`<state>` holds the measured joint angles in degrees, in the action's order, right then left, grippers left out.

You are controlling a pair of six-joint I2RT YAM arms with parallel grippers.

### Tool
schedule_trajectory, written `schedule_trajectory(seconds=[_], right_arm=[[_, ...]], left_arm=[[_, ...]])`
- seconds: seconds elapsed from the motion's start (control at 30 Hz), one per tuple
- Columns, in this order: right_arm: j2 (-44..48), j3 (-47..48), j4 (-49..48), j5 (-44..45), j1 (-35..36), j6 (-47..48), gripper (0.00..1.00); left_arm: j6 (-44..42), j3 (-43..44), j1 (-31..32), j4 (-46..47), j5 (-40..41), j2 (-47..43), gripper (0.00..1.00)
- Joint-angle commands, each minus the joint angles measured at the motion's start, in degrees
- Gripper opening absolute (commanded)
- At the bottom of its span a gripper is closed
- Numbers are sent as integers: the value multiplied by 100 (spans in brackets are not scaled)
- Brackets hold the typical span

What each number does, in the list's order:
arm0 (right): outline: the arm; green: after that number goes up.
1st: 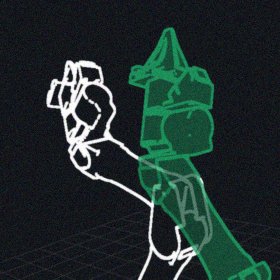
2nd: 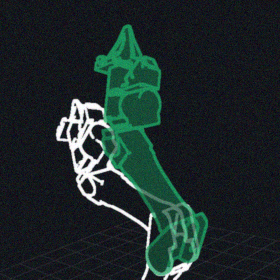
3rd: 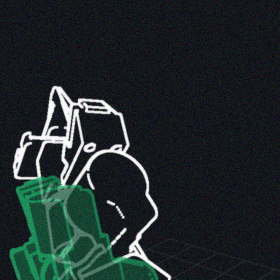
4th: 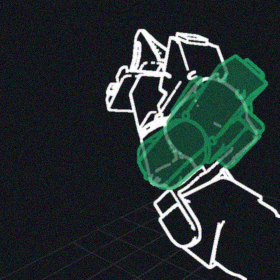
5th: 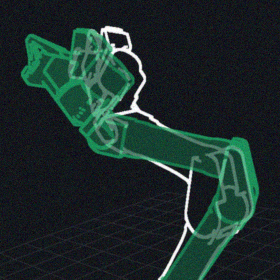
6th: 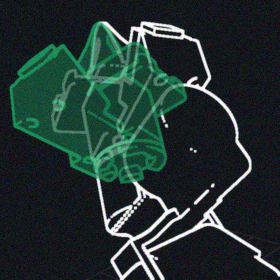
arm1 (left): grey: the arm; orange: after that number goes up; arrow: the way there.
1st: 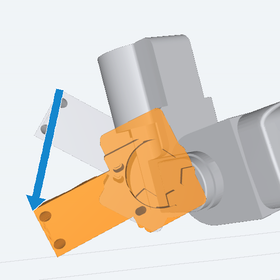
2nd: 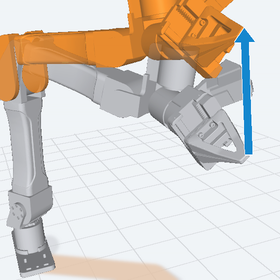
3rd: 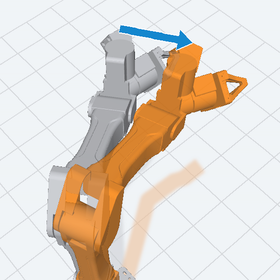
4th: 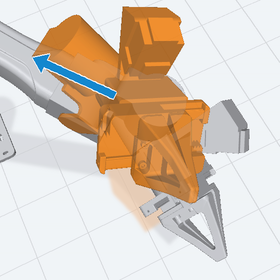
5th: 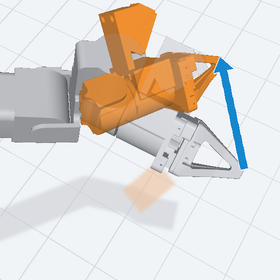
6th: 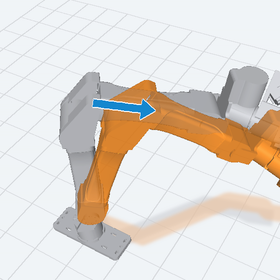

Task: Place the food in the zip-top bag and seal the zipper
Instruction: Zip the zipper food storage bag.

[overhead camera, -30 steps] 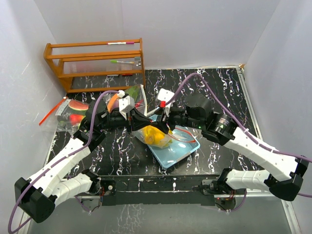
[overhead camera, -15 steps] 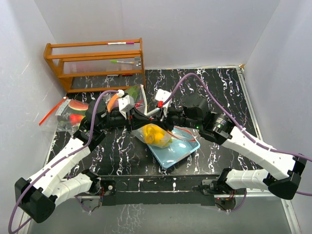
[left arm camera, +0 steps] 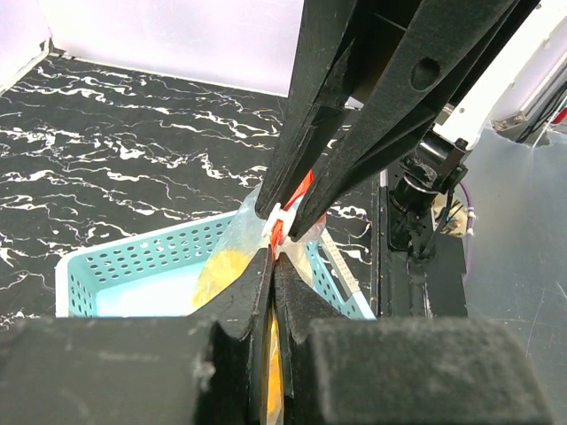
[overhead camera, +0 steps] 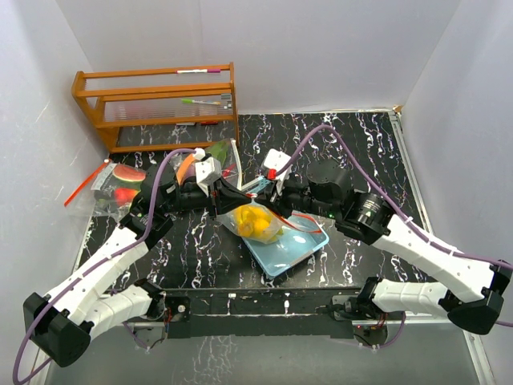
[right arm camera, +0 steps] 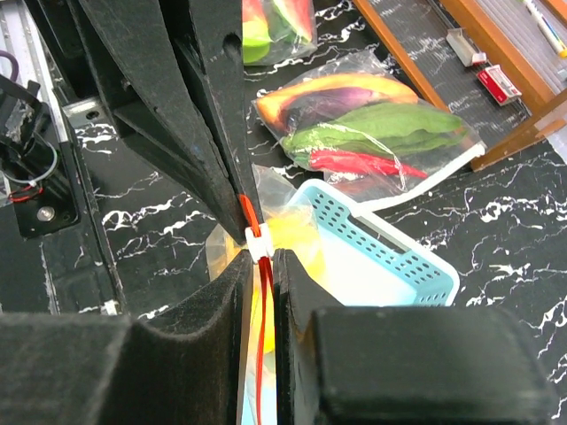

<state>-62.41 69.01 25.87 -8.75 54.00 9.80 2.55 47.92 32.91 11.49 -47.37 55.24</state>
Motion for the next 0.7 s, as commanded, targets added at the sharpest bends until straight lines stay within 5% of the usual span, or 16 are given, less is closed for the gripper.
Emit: schedule_trajectory(seconds=[0.0, 0.17, 0.37, 0.53, 0.67], right_arm=[[230, -134, 38, 440, -48, -48, 14], [359, -219, 47, 360, -48, -56, 23], [222, -96, 276, 204, -54, 11, 21], [310, -94, 34, 336, -53, -66, 46], [478, -139, -264, 294, -49, -50, 50]], left_arm=[[-20, 312, 1, 56, -112, -222, 0], [-19, 332, -2, 64, -140, -188, 0], [36, 296, 1, 178, -132, -172, 0], [23, 334, -1, 152, -155, -150, 0], [28, 303, 4, 164, -149, -178, 0]])
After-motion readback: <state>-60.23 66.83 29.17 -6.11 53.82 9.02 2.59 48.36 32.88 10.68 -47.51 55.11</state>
